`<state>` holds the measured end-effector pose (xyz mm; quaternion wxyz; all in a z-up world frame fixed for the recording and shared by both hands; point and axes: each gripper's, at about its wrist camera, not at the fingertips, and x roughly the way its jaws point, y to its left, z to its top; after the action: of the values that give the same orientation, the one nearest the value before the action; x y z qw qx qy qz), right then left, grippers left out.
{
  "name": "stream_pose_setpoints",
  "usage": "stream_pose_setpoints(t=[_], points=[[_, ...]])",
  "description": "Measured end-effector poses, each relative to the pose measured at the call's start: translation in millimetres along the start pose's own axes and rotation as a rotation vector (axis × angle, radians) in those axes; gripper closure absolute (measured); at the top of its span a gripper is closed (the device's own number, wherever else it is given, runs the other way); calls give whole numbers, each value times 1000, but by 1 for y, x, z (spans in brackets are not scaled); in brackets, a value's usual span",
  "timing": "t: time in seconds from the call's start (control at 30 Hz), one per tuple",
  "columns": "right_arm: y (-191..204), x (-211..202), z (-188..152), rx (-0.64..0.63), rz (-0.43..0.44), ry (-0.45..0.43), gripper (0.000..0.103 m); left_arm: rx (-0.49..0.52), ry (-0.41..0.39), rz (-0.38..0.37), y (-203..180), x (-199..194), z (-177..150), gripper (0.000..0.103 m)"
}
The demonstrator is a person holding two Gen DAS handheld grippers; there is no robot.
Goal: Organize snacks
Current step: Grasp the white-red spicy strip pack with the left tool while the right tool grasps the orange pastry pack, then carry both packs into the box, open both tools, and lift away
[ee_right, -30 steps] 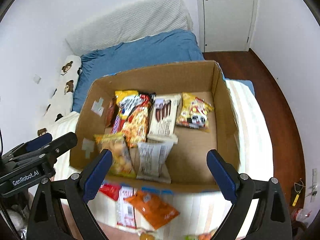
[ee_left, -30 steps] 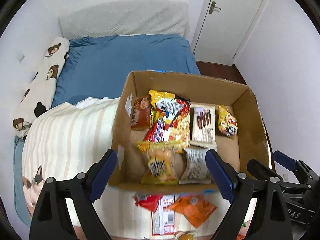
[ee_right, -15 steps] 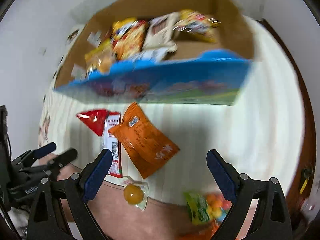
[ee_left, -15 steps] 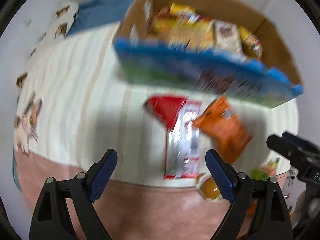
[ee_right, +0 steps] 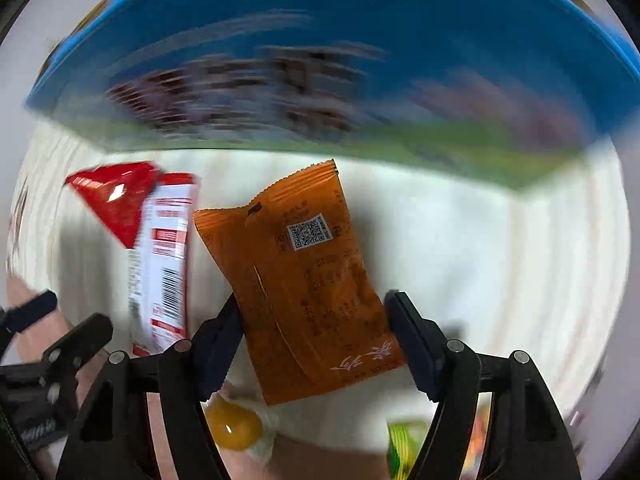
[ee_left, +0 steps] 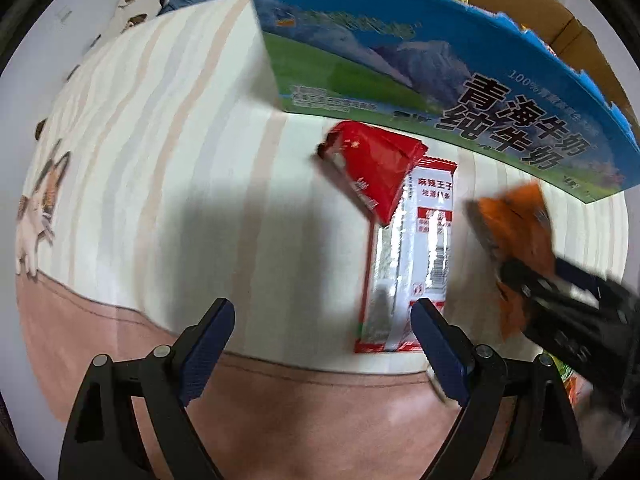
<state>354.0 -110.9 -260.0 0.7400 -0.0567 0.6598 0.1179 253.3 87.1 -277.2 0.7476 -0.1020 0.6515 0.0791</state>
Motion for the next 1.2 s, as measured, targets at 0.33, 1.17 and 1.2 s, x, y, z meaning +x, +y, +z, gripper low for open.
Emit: stream_pose_setpoints(t=[0.33, 1.17, 1.2], points=[[-49, -11, -5, 191, 155, 38, 17, 31, 69, -53, -39, 46, 26, 32], [-34, -5, -142, 193, 193, 182, 20, 38, 149, -56, 16, 38, -114, 53], [-31, -2, -143, 197, 193, 186, 19, 36, 153, -61, 18, 38, -116, 52]])
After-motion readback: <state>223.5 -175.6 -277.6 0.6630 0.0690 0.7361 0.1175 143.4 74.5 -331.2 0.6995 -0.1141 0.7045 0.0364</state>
